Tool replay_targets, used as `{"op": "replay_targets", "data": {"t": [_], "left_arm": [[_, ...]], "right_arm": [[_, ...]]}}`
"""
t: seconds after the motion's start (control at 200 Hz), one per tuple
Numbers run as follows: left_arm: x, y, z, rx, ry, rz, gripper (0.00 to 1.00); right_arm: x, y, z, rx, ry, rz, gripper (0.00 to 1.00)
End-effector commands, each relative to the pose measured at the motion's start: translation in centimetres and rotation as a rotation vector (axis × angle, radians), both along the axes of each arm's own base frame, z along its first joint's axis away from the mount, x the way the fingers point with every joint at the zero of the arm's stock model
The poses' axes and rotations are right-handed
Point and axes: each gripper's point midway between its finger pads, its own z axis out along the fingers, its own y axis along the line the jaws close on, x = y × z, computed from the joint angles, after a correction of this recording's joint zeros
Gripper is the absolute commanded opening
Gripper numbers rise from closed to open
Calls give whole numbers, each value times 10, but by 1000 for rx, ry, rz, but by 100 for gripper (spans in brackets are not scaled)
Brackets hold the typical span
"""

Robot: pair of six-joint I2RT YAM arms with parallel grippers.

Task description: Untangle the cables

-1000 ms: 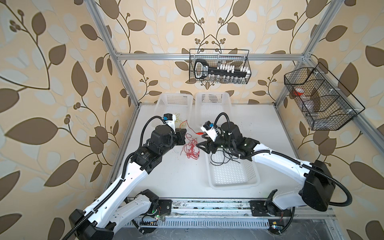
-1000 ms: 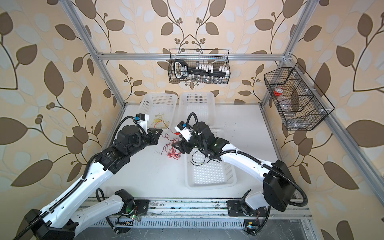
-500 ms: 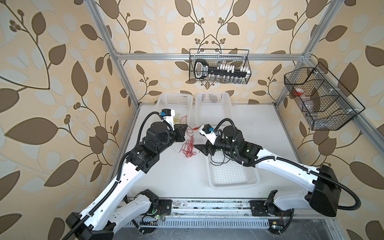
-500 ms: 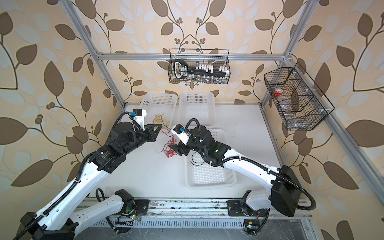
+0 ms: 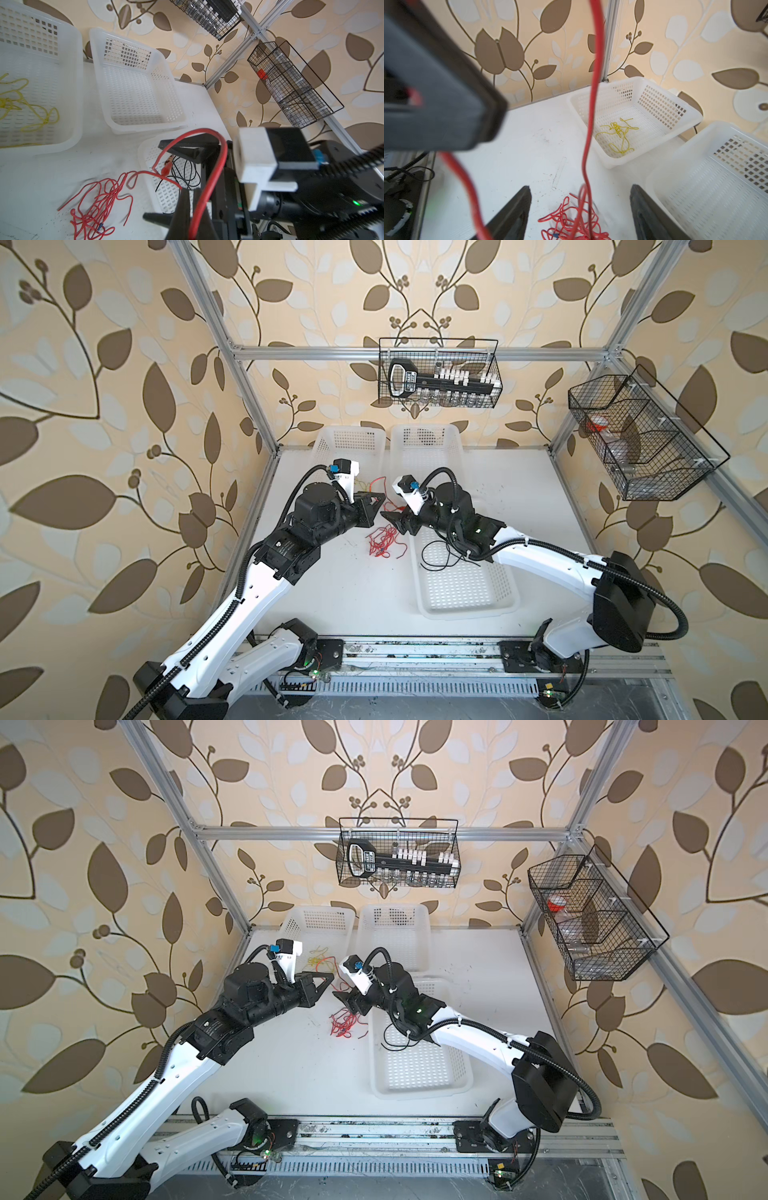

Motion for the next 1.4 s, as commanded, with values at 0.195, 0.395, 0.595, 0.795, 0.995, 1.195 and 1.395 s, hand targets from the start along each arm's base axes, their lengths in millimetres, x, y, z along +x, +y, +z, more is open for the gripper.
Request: {"op": "replay_targets", "data": {"t": [0.195,0.395,0.595,0.795,0.995,1.195,1.395], "left_arm": [[-8,-6,18,-50,-60,-44,0],[-6,-10,10,-52,-37,-55,0],[-5,-11,5,-51,-28,-58,0],[-2,-7,-3,-32,-19,-28,0],[7,11,-31,47,28,82,24],[9,24,-53,91,46,144,78],[8,32,-70,130,47,178,97]], "right_arm": [[8,9,26,117,-14,46,44],[5,17,36,165,-13,94,35],[6,22,38,193,6,117,17],[4,19,46,207,0,113,0],[2,1,70,233,-22,59,0],[-5,-24,105,274,-69,8,0],[-14,-40,128,273,-121,-23,0]]}}
